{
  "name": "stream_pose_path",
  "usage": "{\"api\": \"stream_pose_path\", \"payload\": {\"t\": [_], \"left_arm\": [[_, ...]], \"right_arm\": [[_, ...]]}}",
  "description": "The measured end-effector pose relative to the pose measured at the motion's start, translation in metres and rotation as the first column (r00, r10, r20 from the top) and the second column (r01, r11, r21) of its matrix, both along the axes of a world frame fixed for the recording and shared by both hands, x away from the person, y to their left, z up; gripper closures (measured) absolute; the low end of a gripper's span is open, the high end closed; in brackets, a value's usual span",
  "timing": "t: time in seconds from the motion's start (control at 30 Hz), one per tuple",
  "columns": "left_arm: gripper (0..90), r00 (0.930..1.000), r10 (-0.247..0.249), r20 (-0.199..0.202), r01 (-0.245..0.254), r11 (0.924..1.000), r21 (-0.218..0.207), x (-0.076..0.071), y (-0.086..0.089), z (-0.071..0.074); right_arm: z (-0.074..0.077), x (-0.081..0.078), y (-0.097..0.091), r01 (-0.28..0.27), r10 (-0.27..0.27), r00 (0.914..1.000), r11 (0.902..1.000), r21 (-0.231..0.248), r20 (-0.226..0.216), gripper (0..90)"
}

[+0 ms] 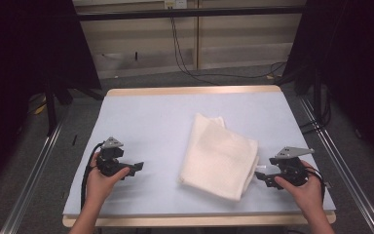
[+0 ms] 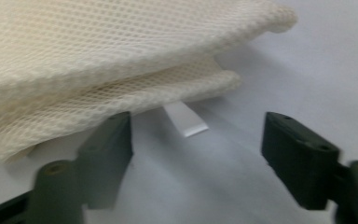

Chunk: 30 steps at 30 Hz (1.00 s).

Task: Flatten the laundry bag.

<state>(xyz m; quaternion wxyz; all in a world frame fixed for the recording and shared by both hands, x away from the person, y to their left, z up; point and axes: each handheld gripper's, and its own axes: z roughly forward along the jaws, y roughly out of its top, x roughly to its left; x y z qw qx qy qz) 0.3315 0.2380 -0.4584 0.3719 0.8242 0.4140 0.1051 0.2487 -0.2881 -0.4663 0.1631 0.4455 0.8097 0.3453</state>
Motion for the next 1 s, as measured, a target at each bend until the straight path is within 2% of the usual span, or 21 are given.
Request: {"api": "stream_pose_path", "payload": {"t": [0.07,0.1,0.2,0.23,0.3,0.4,0.6,0.73,0.83,0.93,1.0], "left_arm": [[2.9,1.0,-0.004,-0.004,0.004,1.0,0.0,0.0,-0.001,0.0],[2.9,1.0,-0.009,-0.005,0.009,1.0,0.003,-0.001,-0.002,0.0],[2.9,0.9999,-0.013,-0.003,0.013,0.9999,0.012,-0.001,-0.002,0.0],[3.1,0.9999,-0.012,-0.003,0.012,0.9999,0.01,-0.001,-0.002,0.001],[3.1,0.9998,-0.022,-0.002,0.022,0.9997,0.012,-0.001,-0.002,0.001],[3.3,0.9996,-0.026,-0.006,0.026,0.9996,0.01,-0.001,-0.002,0.001],[3.6,0.9997,-0.023,-0.01,0.023,0.9997,0.009,-0.001,-0.004,0.0],[3.7,0.9996,-0.026,-0.011,0.026,0.9996,0.009,-0.002,-0.004,0.0],[3.6,0.9995,-0.03,-0.009,0.03,0.9995,0.012,-0.002,-0.005,0.0],[3.8,0.9995,-0.03,-0.011,0.03,0.9995,0.008,-0.002,-0.007,0.001],[3.9,0.9991,-0.041,-0.008,0.041,0.9991,0.014,-0.003,-0.008,0.001]], "right_arm": [[0.0,0.0,0.003,-0.013,0.013,0.9999,0.9999,-0.007,-0.003,31.6],[0.0,-0.001,0.005,-0.023,0.022,0.9997,0.9996,-0.017,-0.011,39.2],[0.001,-0.001,0.007,-0.036,0.036,0.9993,0.9992,-0.018,-0.012,44.1],[0.002,-0.001,0.006,-0.058,0.058,0.9983,0.9983,-0.003,-0.006,51.1],[0.002,-0.002,0.008,-0.073,0.073,0.9973,0.9973,0.007,-0.01,51.7],[0.003,-0.004,0.008,-0.064,0.064,0.9976,0.9979,-0.008,-0.027,51.3],[0.016,-0.01,0.005,-0.052,0.052,0.9986,0.9977,0.043,0.007,52.9],[0.017,-0.01,0.011,-0.065,0.065,0.9979,0.996,0.062,-0.002,55.0],[0.011,-0.005,0.022,-0.082,0.083,0.9959,0.9959,0.039,-0.036,59.9],[0.01,0.0,0.028,-0.095,0.097,0.9948,0.994,0.054,-0.03,73.5],[0.011,0.001,0.03,-0.105,0.108,0.9937,0.9923,0.066,-0.033,77.3]]}}
